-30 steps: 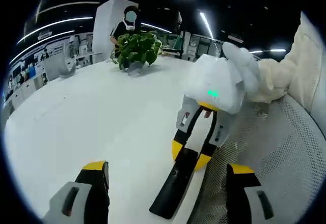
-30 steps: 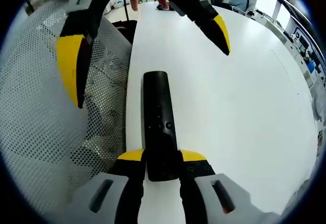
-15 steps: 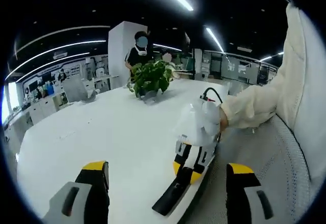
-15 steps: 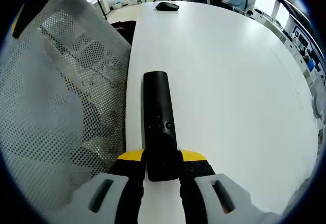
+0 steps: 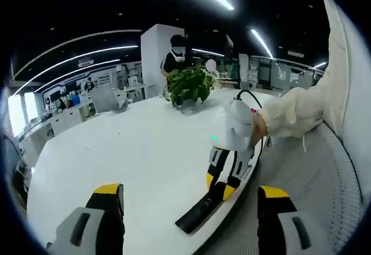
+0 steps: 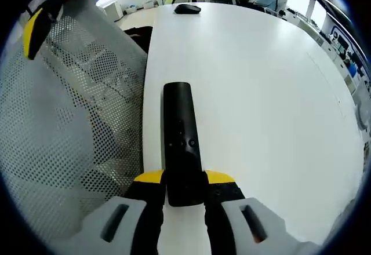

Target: Press the specified remote control buttons in sequence, fully releasing each button before pressing the next.

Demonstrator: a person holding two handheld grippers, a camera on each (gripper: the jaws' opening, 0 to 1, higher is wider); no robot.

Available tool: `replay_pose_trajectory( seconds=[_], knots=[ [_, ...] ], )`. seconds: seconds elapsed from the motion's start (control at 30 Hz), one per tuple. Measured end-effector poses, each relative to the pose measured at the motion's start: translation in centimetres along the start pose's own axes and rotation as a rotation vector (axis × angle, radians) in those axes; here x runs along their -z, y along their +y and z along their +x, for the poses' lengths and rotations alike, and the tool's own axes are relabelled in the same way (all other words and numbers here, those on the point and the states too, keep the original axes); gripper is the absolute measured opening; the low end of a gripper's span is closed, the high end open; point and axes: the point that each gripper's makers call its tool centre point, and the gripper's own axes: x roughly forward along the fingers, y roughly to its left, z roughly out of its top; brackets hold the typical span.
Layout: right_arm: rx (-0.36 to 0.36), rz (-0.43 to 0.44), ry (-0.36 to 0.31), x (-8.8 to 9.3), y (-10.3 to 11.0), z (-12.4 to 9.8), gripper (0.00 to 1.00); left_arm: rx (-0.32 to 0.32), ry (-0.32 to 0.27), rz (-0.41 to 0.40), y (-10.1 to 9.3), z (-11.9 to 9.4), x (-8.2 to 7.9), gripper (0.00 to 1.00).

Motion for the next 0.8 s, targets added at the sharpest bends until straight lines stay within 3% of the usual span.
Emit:
replay_pose_trajectory(
  seconds=[0.1, 0.23, 0.4, 0.5, 0.6, 0.8],
  knots=[
    [-0.002, 0.007, -0.001, 0.0, 0.0, 0.0, 0.25, -0.004, -0.036, -0.002, -0.1, -0.4, -0.5, 1.00],
    [0.000, 0.002, 0.005, 0.0, 0.0, 0.0, 0.25, -0.015, -0.043, 0.056, -0.3, -0.3, -0.7, 1.00],
    [-0.006, 0.010, 0.003, -0.1, -0.1, -0.1, 0.25, -0.019, -0.073, 0.015, 0.2, -0.5, -1.2, 1.00],
    [-0.010, 0.012, -0.004, -0.1, -0.2, -0.1, 0.24, -0.036, -0.075, 0.021, 0.4, -0.7, -1.2, 0.95],
    [-0.002, 0.002, -0.004, -0.3, -0.4, 0.0, 0.24, -0.067, -0.091, 0.039, 1.0, -0.8, -1.5, 0.96],
    [0.013, -0.004, -0.006, -0.2, -1.3, 0.0, 0.24, -0.069, -0.096, 0.030, 1.1, -0.9, -1.5, 0.97]
  ],
)
